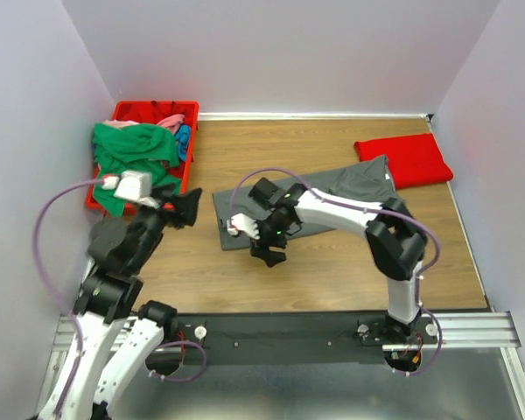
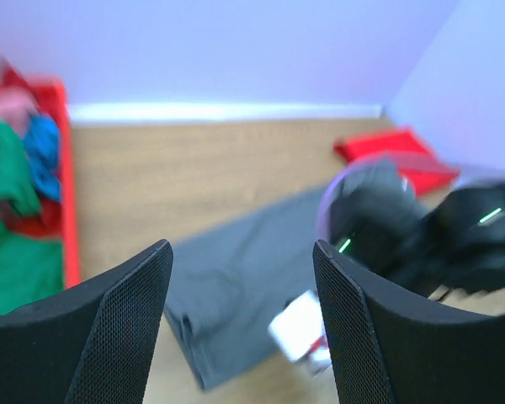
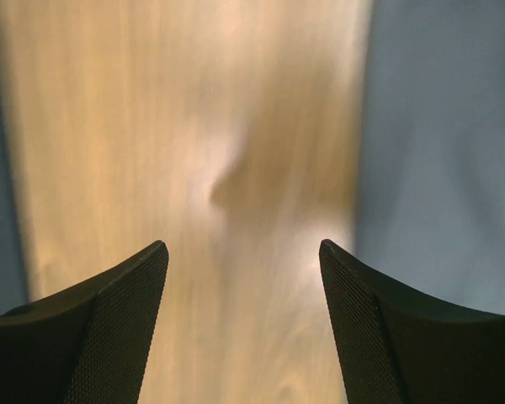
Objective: Fold and stack the t-shirts
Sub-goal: Fold the tshirt
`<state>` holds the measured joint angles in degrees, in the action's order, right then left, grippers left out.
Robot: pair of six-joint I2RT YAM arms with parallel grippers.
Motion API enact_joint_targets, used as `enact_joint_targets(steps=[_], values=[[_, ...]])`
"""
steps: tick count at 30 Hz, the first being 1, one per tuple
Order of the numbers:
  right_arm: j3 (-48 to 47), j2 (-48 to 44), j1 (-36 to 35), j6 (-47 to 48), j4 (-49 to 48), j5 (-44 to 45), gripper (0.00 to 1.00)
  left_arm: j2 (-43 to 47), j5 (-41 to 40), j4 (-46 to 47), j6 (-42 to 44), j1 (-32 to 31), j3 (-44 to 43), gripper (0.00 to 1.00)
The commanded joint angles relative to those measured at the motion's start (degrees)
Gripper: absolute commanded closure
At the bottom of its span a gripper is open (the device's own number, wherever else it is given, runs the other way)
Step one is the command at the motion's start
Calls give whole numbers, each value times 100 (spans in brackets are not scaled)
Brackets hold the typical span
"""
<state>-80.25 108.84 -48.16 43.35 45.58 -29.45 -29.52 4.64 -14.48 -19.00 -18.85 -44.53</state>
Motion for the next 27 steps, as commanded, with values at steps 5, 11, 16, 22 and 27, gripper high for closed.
enact_joint_targets(steps=[5, 11, 16, 22, 27], values=[[-1309, 1262, -650, -406, -550, 1731, 23, 1211, -1131, -433, 398, 22, -636, 21], [-1836, 1763, -817, -653, -603, 2057, 33, 1554, -1168, -565, 319, 22, -627, 21], [-1846, 1948, -861, -688, -603, 2101, 45, 1581, -1106, -565, 310, 13, -627, 21], [-1617, 1966, -870, -679, -612, 2014, 78, 1581, -992, -512, 257, 22, -574, 21], [-1266, 1712, -870, -635, -665, 1724, 99, 1651, -860, -433, 134, 22, -443, 21]])
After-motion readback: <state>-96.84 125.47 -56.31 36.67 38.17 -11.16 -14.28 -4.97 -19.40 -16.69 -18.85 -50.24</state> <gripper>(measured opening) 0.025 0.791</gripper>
